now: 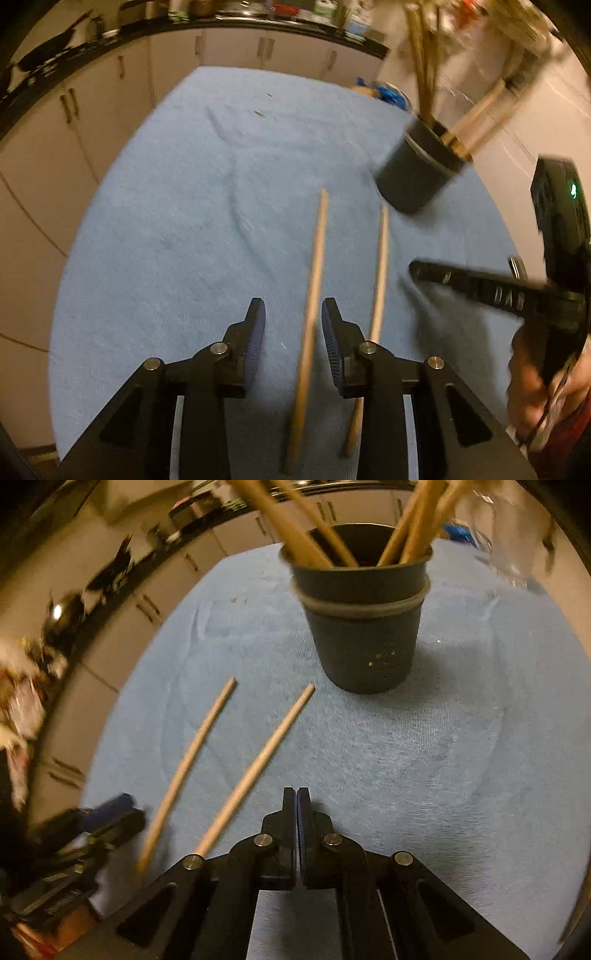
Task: Organize utensils
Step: 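Move both grippers back over the last two chopsticks on the towel, then close the left gripper on one chopstick while the right gripper grasps the other, then lift both chopsticks upright and carry them over the grey holder, then lower both held chopsticks into the grey holder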
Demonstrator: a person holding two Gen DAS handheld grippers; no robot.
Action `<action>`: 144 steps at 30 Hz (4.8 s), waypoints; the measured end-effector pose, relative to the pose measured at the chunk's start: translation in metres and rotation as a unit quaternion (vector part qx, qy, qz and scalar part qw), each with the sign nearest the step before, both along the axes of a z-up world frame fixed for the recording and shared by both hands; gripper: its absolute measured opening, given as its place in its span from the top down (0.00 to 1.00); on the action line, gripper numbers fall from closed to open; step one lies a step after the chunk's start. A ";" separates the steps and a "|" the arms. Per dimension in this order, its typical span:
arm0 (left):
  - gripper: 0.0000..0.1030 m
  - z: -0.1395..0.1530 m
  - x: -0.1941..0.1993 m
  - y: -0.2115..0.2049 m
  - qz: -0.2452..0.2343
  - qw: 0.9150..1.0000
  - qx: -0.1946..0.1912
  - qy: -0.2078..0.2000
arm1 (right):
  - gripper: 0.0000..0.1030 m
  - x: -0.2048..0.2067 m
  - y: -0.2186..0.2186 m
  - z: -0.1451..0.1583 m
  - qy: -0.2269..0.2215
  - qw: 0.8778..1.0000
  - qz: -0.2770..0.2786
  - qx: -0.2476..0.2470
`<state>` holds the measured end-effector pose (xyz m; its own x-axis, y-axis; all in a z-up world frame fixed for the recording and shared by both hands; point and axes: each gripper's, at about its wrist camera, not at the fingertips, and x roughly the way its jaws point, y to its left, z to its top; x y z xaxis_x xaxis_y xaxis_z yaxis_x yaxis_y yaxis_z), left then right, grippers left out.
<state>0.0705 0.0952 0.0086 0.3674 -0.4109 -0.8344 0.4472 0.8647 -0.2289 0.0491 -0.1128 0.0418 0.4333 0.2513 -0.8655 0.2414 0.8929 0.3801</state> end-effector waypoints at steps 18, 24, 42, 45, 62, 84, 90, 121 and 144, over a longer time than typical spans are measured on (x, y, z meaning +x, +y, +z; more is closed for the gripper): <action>0.71 0.007 0.012 0.005 -0.016 1.000 -0.010 0.009 | 0.89 0.016 0.050 -0.008 0.056 0.980 0.116 -0.152; 0.71 -0.002 0.021 -0.030 -0.052 0.998 0.016 0.017 | 0.89 0.000 0.010 -0.002 0.061 0.986 0.099 -0.121; 0.94 -0.026 0.048 -0.082 -0.050 0.993 0.107 -0.008 | 0.89 0.043 0.006 -0.014 0.051 0.992 0.044 -0.107; 0.94 -0.015 0.038 -0.074 -0.051 0.995 0.083 -0.024 | 0.93 0.041 0.006 -0.012 0.044 0.994 0.040 -0.087; 0.94 0.092 -0.028 -0.035 -0.005 0.988 -0.046 -0.147 | 0.94 -0.055 -0.010 0.099 -0.199 0.978 -0.018 -0.057; 0.94 0.110 -0.042 -0.051 -0.021 0.985 -0.048 -0.162 | 0.94 -0.082 -0.021 0.120 -0.248 0.967 -0.040 -0.050; 0.94 0.116 -0.045 -0.058 -0.028 0.985 -0.045 -0.167 | 0.94 -0.087 -0.036 0.127 -0.259 0.963 -0.055 -0.044; 0.94 0.137 -0.047 -0.083 -0.060 0.980 -0.035 -0.188 | 0.94 -0.110 -0.066 0.162 -0.292 0.950 -0.102 -0.046; 0.94 0.179 -0.035 -0.091 -0.065 0.973 -0.062 -0.215 | 0.94 -0.111 -0.085 0.194 -0.315 0.939 -0.127 -0.053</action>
